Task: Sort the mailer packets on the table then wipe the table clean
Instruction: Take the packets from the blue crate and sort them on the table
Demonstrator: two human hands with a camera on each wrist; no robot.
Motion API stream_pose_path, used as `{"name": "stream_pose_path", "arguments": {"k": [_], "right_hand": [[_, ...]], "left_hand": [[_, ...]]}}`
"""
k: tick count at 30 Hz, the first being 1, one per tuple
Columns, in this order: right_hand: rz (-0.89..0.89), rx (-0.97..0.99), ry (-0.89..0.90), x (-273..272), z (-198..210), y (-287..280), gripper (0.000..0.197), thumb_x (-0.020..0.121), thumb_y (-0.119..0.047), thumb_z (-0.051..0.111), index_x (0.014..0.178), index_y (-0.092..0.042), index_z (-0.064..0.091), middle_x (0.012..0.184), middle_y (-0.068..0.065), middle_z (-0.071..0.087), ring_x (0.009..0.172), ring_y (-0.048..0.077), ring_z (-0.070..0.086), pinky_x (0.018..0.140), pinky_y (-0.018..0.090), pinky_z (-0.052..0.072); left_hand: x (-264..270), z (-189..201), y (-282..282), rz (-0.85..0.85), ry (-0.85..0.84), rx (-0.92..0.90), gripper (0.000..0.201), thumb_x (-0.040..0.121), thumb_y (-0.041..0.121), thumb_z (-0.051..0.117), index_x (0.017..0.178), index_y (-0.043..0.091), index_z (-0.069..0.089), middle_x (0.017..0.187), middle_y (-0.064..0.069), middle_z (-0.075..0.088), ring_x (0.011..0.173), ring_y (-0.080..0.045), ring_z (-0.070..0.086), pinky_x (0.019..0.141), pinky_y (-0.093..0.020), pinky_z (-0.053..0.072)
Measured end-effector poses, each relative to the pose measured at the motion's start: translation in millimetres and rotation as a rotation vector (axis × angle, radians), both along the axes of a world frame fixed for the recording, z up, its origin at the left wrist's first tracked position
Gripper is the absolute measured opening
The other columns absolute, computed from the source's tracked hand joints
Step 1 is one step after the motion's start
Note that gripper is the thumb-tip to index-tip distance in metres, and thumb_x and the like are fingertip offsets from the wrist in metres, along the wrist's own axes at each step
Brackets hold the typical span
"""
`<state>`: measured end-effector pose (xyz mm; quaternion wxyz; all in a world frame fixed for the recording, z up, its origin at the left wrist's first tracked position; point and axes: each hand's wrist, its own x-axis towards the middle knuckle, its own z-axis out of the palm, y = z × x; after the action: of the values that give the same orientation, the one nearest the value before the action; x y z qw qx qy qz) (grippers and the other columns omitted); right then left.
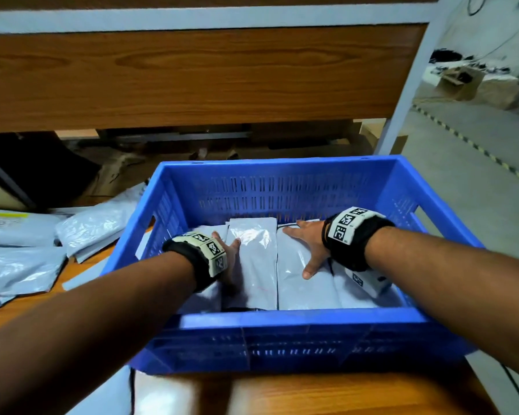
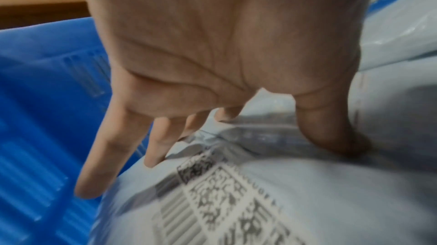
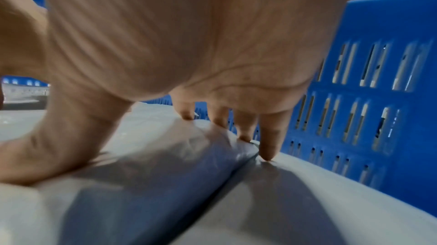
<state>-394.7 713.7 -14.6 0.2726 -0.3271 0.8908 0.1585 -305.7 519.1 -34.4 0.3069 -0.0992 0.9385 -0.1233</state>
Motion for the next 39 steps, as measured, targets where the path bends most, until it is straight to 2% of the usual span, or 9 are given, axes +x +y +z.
{"name": "stream_pose_path", "arguments": {"k": [5, 11, 14, 17, 20, 25, 28, 33, 39], "right_hand": [[-0.010, -0.071, -0.018, -4, 10, 2, 0.124, 0.065, -0.054, 0.082, 0.153, -0.034, -0.003, 0.161, 0.012, -0.003, 0.147, 0.032, 0.013, 0.118, 0.044, 0.018], [0.079, -0.053, -0.015, 11, 10, -10, 0.110, 0.070, -0.065, 0.071, 0.152, -0.038, 0.004, 0.159, 0.015, 0.011, 0.145, 0.033, 0.019, 0.116, 0.042, 0.022], [0.102, 0.003, -0.030, 18, 5, -20, 0.098, 0.076, -0.062, 0.068, 0.153, -0.033, 0.014, 0.158, 0.012, 0.021, 0.140, 0.034, 0.030, 0.113, 0.039, 0.028], [0.098, -0.052, 0.014, 14, 14, -32, 0.096, 0.078, -0.062, 0.066, 0.153, -0.037, 0.011, 0.158, 0.017, 0.015, 0.142, 0.035, 0.026, 0.112, 0.041, 0.026], [0.146, -0.041, -0.006, 20, 11, -48, 0.089, 0.082, -0.059, 0.064, 0.152, -0.036, 0.015, 0.159, 0.014, 0.015, 0.143, 0.033, 0.025, 0.113, 0.042, 0.025], [0.133, -0.118, 0.010, 16, 15, -58, 0.077, 0.088, -0.050, 0.062, 0.151, -0.032, 0.022, 0.151, 0.008, 0.038, 0.137, 0.029, 0.037, 0.109, 0.036, 0.031], [0.118, -0.225, 0.095, 7, 46, -57, 0.076, 0.088, -0.051, 0.060, 0.152, -0.032, 0.022, 0.148, 0.007, 0.042, 0.134, 0.029, 0.041, 0.107, 0.034, 0.034], [0.112, -0.340, 0.216, 6, 115, -54, 0.060, 0.092, -0.050, 0.055, 0.144, -0.024, 0.042, 0.144, 0.003, 0.049, 0.129, 0.024, 0.047, 0.103, 0.028, 0.036], [0.123, -0.412, 0.302, 32, 188, -88, 0.053, 0.093, -0.051, 0.053, 0.136, -0.021, 0.052, 0.128, 0.003, 0.061, 0.117, 0.023, 0.056, 0.087, 0.023, 0.040]], "left_hand": [[-3, 3, -3, 0.069, 0.107, 0.103, 0.107, 0.074, 0.049, 0.074, 0.153, 0.016, 0.010, 0.156, -0.024, 0.002, 0.140, -0.047, 0.020, 0.113, -0.055, 0.024], [-11, -30, -22, 0.136, 0.095, 0.013, 0.134, 0.036, 0.080, 0.063, 0.148, 0.021, 0.020, 0.152, -0.022, 0.024, 0.134, -0.045, 0.035, 0.107, -0.060, 0.030], [-19, -23, -29, 0.029, 0.068, -0.009, 0.123, 0.025, 0.083, 0.067, 0.130, 0.023, 0.047, 0.136, -0.023, 0.045, 0.119, -0.043, 0.051, 0.099, -0.055, 0.041], [-23, -7, -38, 0.000, -0.051, 0.101, 0.103, -0.002, 0.080, 0.069, 0.092, 0.039, 0.073, 0.095, 0.008, 0.074, 0.099, -0.023, 0.068, 0.093, -0.036, 0.051], [-11, 26, -38, 0.053, -0.110, 0.192, 0.064, 0.014, 0.067, 0.078, 0.073, 0.044, 0.074, 0.072, 0.014, 0.071, 0.080, -0.011, 0.070, 0.083, -0.029, 0.056], [-2, 60, -24, 0.051, 0.166, 0.110, 0.050, 0.062, 0.048, 0.079, 0.106, 0.027, 0.069, 0.110, -0.004, 0.069, 0.099, -0.026, 0.068, 0.083, -0.028, 0.051], [-7, 86, -22, 0.052, 0.241, 0.139, 0.062, 0.065, 0.047, 0.083, 0.120, 0.026, 0.062, 0.118, -0.003, 0.065, 0.108, -0.024, 0.063, 0.081, -0.029, 0.047], [-3, 145, -40, 0.034, 0.417, 0.240, 0.044, 0.069, 0.037, 0.081, 0.111, 0.033, 0.069, 0.112, 0.003, 0.068, 0.105, -0.019, 0.064, 0.088, -0.030, 0.051], [26, 206, -88, 0.027, 0.650, 0.384, 0.033, 0.079, 0.022, 0.076, 0.112, 0.021, 0.072, 0.098, -0.006, 0.069, 0.085, -0.011, 0.059, 0.060, -0.012, 0.039]]}}
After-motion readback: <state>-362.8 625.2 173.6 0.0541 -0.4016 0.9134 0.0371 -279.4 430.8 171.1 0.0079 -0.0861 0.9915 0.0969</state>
